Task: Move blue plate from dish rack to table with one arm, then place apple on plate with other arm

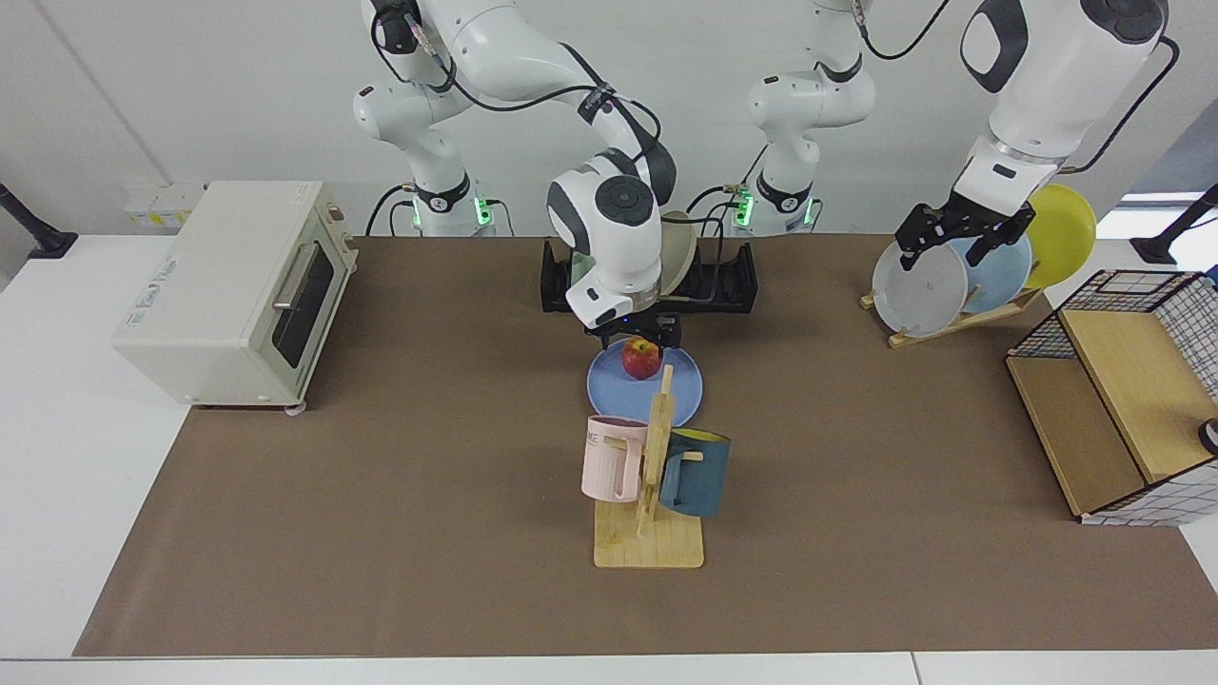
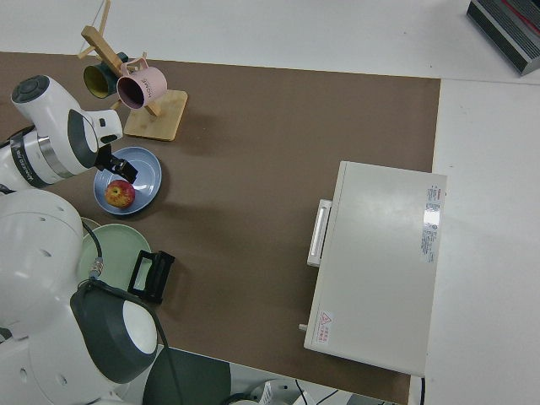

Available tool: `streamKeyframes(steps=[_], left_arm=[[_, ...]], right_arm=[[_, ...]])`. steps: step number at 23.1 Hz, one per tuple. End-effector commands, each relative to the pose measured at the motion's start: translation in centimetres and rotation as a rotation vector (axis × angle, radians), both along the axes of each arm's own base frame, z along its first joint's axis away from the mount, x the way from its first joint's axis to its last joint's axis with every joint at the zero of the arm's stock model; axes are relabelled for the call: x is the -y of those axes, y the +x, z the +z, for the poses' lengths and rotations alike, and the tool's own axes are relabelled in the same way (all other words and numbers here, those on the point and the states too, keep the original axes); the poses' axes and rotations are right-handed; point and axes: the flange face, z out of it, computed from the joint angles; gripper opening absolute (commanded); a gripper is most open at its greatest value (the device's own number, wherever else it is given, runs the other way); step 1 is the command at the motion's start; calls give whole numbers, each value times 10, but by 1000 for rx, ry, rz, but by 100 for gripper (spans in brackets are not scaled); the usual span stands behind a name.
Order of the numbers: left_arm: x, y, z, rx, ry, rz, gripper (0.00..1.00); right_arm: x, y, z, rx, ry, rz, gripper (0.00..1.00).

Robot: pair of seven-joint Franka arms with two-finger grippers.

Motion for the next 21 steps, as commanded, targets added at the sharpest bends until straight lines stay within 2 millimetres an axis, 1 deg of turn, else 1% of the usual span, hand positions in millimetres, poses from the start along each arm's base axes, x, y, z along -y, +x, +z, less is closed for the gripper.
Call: streamKeyframes(steps=[1,4,7,11,14,17,19,21], left_arm=[[0,-2,-1,6,19,3,100],[-2,-2,-2,3,18,6,100],[-2,-2,-2,4,17,4,100],[-2,-2,-2,5,17,4,100],[0,6,0,60,2,9,100],[6,8,0,74,-23,3,100],[8,8,1,78,-50,8,100],[7,9,1,84,-52,10,100]], right_arm=[[63,29,48,32,8,111,100],[105,39,73,56,-18,214,100],[144,44,104,96,-73,299,100],[211,50,139,113,-78,302,100],[263,50,162,116,-67,285,100],[304,44,175,95,-67,249,100],[321,37,182,86,-57,237,100],[335,35,175,79,-59,218,100]])
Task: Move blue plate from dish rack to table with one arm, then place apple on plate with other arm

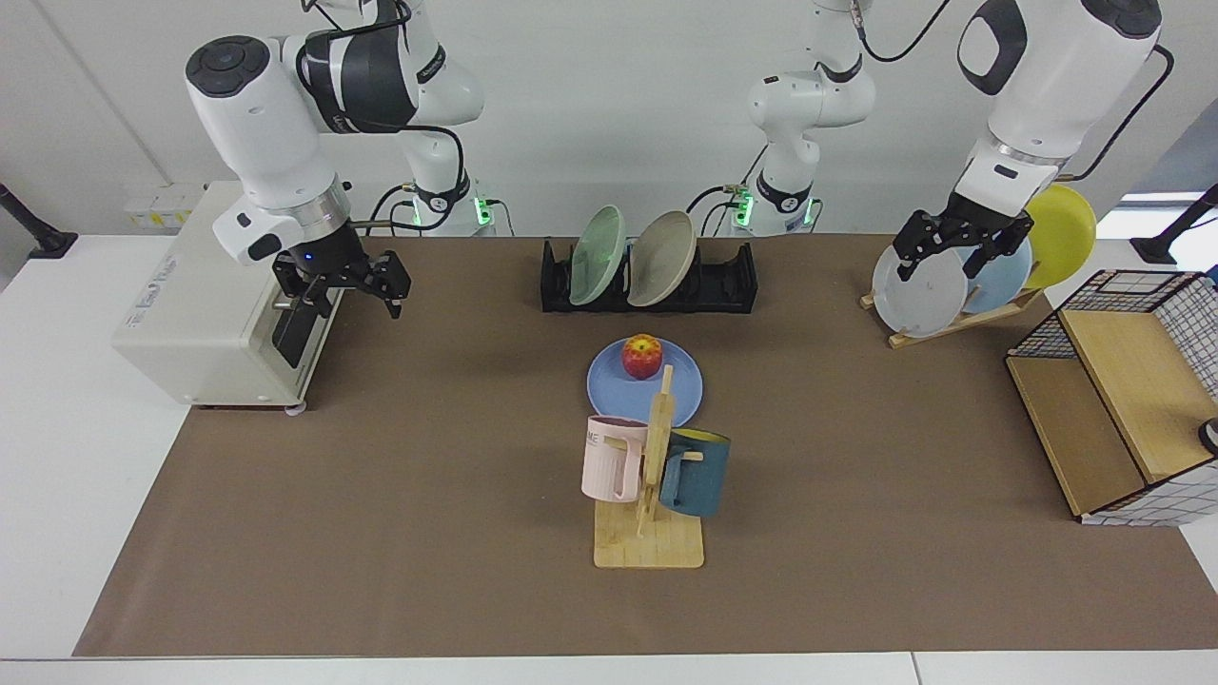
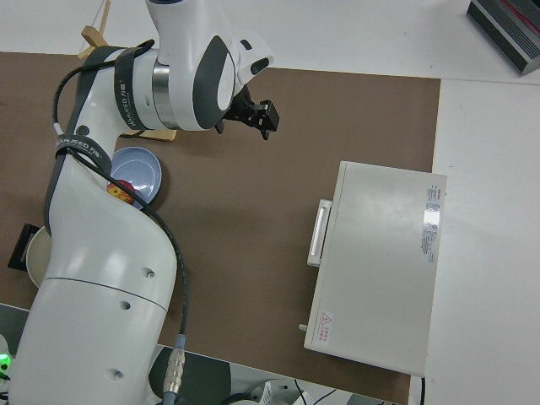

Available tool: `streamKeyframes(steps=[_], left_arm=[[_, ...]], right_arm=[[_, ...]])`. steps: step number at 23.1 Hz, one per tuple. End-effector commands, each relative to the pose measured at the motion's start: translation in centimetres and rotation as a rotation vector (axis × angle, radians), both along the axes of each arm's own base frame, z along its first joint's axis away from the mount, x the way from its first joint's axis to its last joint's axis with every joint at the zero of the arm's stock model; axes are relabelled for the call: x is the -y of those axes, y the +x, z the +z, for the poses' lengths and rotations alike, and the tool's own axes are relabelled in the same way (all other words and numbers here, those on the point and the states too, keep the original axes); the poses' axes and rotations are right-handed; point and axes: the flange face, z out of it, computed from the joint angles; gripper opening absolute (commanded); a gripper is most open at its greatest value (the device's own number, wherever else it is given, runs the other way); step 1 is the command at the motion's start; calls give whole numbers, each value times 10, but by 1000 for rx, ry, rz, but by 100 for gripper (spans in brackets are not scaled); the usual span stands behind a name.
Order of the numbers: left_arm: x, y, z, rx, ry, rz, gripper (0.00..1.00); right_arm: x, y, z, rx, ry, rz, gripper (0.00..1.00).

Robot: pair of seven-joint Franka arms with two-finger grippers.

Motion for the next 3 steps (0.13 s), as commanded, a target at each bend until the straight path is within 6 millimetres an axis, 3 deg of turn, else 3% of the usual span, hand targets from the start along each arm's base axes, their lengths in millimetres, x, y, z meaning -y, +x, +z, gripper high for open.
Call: streamKeyframes(steps=[1,3], left_arm=[[2,-2,-3,10,-13,4,100],[2,-2,-4,9,-13,4,100]], right_arm=[[9,-5,0,6,11,-38,100],[9,-5,-1,5,11,-42,100]])
